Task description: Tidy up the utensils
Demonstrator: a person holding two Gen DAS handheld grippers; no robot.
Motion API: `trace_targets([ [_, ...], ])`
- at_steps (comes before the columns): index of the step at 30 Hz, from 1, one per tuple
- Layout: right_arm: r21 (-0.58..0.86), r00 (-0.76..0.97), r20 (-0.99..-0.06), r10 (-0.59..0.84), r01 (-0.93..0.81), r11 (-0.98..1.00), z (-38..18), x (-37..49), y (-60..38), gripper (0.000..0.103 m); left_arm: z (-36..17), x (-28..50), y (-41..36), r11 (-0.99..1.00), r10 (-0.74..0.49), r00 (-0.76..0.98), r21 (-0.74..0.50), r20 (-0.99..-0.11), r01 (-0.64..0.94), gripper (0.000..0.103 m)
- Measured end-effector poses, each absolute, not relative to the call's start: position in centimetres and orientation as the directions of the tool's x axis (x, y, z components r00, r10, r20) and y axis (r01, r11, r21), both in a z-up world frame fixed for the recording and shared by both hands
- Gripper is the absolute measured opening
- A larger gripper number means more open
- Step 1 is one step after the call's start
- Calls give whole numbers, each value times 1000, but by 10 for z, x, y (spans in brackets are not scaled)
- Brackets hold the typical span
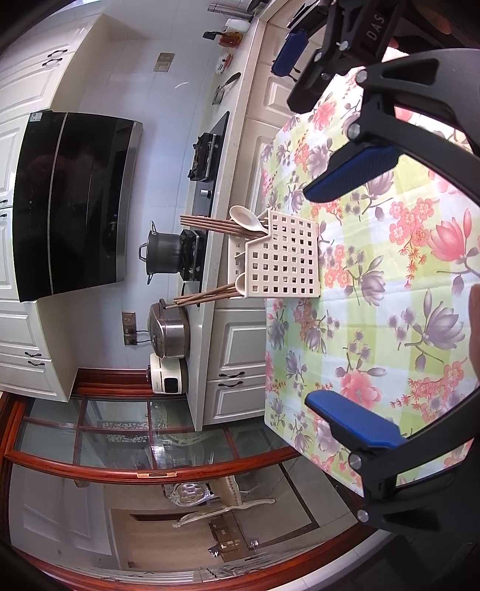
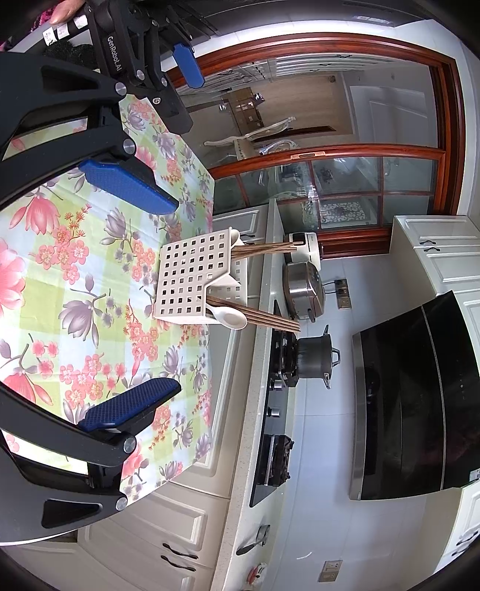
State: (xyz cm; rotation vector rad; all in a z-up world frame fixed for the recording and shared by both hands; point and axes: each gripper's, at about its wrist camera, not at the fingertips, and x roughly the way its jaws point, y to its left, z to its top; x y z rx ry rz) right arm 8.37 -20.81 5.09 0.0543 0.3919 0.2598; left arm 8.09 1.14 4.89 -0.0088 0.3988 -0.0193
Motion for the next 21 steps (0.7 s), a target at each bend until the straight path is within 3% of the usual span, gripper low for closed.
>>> trace_targets([
  [11,102,891,-372,261,-240,965,50,82,-206,84,42,92,12,995,-97,900,-58,-425,80,98],
  [21,103,891,-372,261,-240,965,50,80,-204,84,40,93,15,999,-32,912,-38,-408,18,98],
])
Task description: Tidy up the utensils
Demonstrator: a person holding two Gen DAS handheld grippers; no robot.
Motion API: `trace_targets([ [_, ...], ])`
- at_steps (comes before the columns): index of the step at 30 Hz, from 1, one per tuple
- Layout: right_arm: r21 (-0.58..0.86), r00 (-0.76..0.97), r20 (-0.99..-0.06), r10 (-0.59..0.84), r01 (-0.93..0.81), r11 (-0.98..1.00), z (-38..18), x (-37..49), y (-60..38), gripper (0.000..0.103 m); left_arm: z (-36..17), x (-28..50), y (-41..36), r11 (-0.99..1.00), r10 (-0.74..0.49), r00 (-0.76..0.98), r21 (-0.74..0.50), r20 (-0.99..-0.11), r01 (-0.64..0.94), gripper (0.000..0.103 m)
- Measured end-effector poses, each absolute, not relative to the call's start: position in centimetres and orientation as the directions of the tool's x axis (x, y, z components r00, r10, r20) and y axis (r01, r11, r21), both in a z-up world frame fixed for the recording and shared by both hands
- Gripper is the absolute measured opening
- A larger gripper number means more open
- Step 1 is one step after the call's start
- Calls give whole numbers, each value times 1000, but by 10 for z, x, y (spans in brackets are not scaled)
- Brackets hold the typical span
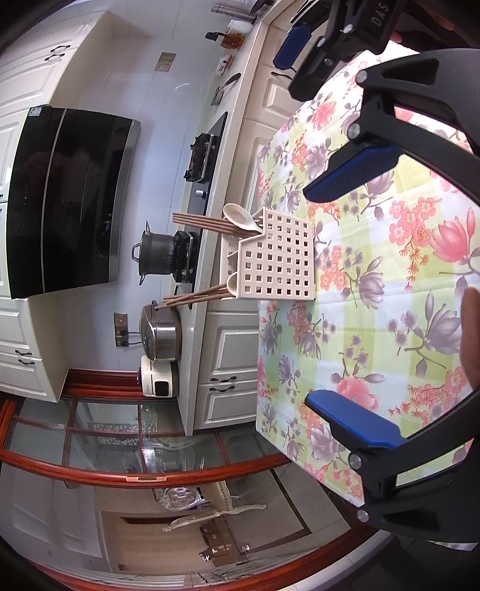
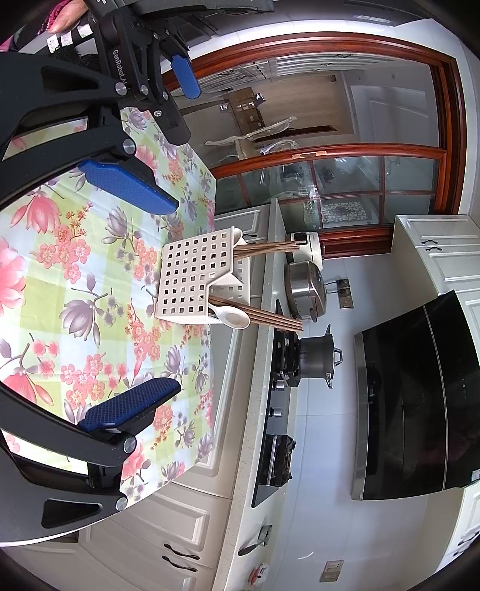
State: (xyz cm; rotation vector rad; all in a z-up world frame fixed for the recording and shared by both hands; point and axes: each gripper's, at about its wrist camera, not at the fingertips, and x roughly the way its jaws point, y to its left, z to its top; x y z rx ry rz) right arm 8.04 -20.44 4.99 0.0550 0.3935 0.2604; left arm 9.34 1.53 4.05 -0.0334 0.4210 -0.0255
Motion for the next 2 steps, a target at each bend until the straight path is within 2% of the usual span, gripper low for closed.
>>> trace_targets([
  [2,101,892,-371,259,-239,966,50,80,-203,84,41,92,16,999,-27,914,-38,-404,13,98],
])
